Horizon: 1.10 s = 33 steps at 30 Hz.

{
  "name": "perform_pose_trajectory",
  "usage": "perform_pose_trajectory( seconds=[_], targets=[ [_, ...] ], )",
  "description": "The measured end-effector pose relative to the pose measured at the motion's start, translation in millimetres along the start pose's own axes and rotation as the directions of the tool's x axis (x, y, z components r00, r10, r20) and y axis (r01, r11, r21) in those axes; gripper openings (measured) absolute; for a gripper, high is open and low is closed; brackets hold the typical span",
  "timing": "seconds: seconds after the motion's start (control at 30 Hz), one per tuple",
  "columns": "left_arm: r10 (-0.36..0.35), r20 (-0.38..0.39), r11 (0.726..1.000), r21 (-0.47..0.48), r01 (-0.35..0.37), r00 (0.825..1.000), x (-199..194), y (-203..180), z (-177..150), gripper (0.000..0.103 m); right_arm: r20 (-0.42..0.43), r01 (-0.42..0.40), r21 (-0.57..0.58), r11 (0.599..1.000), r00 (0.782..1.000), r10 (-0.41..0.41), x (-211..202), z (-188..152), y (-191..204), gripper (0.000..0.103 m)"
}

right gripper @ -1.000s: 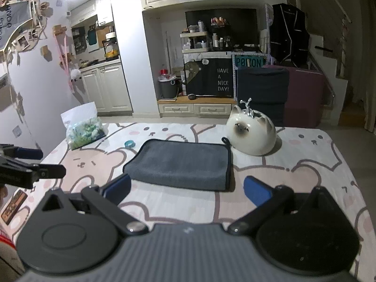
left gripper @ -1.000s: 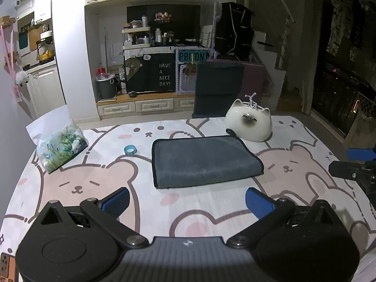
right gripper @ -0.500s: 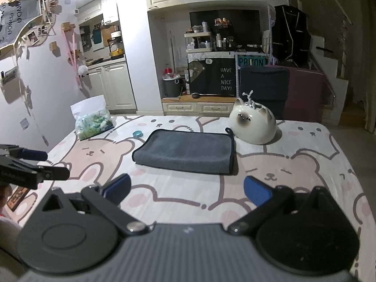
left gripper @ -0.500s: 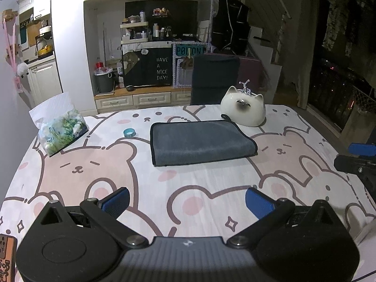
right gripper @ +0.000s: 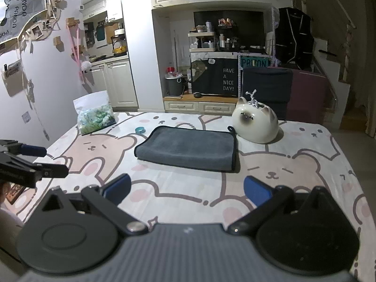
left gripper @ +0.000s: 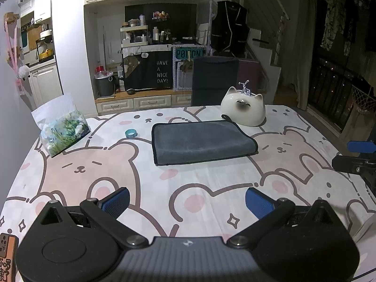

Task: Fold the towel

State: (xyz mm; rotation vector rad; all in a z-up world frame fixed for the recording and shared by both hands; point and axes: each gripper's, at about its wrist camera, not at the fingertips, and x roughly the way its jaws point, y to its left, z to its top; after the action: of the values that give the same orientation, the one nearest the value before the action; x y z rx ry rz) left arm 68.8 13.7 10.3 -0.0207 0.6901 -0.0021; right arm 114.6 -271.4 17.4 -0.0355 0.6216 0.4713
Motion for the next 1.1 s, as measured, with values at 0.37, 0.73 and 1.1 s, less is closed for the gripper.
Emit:
perform_pose_trajectory(
  seconds=[0.37,0.73,1.1],
  targets=[
    [-0.004,0.004,1.0,0.008,0.004,1.0,-0.6,-1.9,0.7,0.103,-0.004,0.01,0.0,1.0,1.0,-0.01,0.3,-1.2,-0.2,0.103],
    [-0.005,0.005,1.0,0.018,0.005,1.0,-0.6,-5.5,0.4,0.103,-0.003,0.019,0.009,1.0,1.0,-0.019,0.1,-2.5,-1.7,0.103],
    [-0.008,0.007,1.0,0.024,0.008,1.0,-1.1,-8.1,1.0,0.103,-0.004,0.021,0.015,1.0,1.0,-0.021,0.6,-3.1,-2.0,0.103]
  ],
)
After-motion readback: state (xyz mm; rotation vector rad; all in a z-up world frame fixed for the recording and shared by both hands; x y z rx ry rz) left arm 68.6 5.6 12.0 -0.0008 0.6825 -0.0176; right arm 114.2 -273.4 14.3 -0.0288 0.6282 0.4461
